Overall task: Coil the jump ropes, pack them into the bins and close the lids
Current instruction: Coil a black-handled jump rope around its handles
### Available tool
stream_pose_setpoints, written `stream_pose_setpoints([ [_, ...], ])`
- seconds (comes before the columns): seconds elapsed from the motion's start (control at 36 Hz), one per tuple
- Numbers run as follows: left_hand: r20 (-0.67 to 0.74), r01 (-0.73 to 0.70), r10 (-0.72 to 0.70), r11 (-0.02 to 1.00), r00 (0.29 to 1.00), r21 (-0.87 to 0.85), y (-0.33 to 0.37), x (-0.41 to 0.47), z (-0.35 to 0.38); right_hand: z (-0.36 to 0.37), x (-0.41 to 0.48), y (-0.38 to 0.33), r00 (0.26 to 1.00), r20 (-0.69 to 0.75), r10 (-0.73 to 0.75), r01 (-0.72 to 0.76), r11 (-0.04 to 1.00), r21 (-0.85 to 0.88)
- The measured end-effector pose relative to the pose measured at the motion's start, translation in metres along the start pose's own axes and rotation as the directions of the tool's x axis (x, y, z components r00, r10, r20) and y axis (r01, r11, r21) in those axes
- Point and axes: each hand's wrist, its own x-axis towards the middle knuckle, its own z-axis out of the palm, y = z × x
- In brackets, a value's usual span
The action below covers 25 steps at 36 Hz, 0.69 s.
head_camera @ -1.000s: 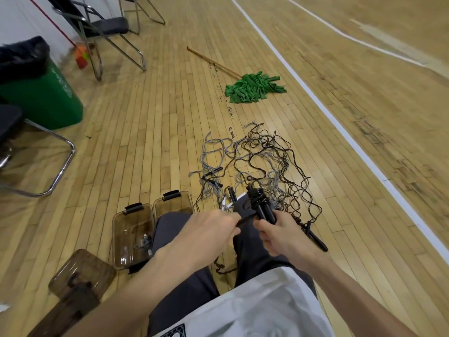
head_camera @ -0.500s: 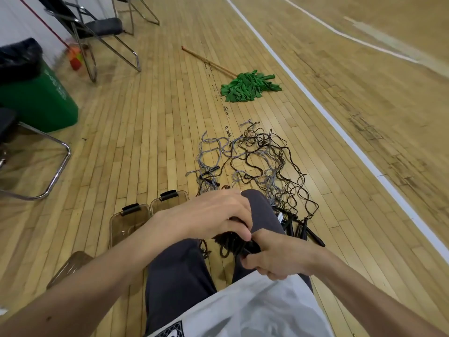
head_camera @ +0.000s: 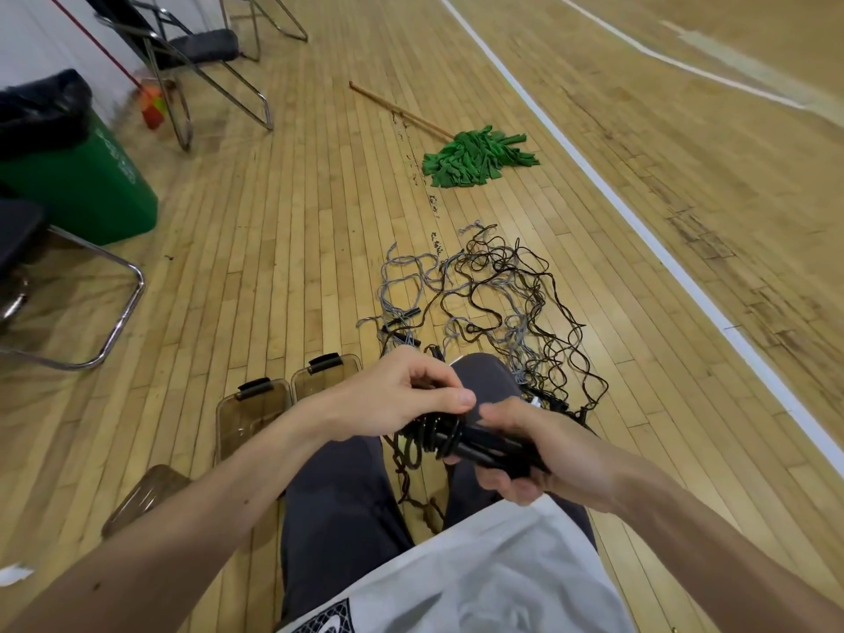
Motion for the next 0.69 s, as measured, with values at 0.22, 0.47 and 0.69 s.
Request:
stream_pose_setpoints([
  [0.22, 0.124, 0.1, -0.08, 0.982, 0.989, -0.161, 0.004, 0.0, -0.004, 0.013, 0.002, 0.006, 0.985, -0.16, -0.066, 0.042, 0.988, -0.146],
  [0.47, 0.473, 0.195, -0.053, 0.947, 0.88, -0.256, -0.002, 0.0, -0.008, 0.018, -0.008, 0.008, 0.989, 0.147, -0.018, 0.046, 0.982, -0.186],
  [0.69, 0.405, 0.201, 0.037, 0.824, 0.913, -0.529, -0.023, 0.009, 0.006, 0.014, -0.007, 0.001, 0.974, 0.16, -0.161, 0.187, 0.968, -0.167],
])
